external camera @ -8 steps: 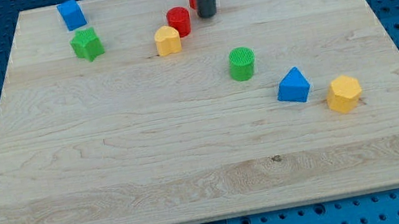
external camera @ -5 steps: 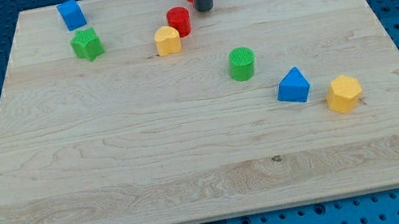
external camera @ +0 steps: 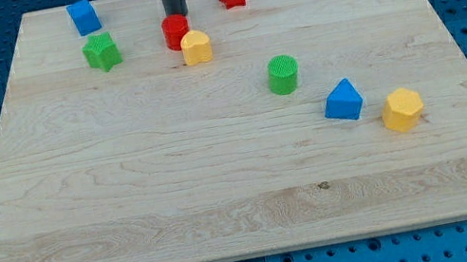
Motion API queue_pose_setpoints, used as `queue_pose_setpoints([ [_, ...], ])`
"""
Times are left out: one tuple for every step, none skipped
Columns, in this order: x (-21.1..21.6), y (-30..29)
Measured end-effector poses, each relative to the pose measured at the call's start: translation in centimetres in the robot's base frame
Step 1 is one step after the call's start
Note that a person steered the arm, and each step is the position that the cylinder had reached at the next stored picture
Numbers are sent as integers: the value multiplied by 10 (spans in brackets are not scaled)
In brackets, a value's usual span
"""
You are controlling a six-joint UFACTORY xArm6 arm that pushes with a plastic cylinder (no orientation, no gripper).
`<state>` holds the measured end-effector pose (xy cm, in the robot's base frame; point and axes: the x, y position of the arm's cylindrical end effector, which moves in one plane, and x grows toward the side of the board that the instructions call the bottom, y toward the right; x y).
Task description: Put the red circle at the top right corner of the board
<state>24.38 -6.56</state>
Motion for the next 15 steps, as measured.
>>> queue_pose_setpoints([
  [9, -12],
  [31, -13],
  [40, -9],
  [40, -3],
  [39, -23],
  [49, -27],
  [66, -22],
  [68, 19],
  [54, 100],
  [53, 147],
  [53, 144],
  [53, 165],
  [47, 201],
  [49, 180],
  [72, 160],
])
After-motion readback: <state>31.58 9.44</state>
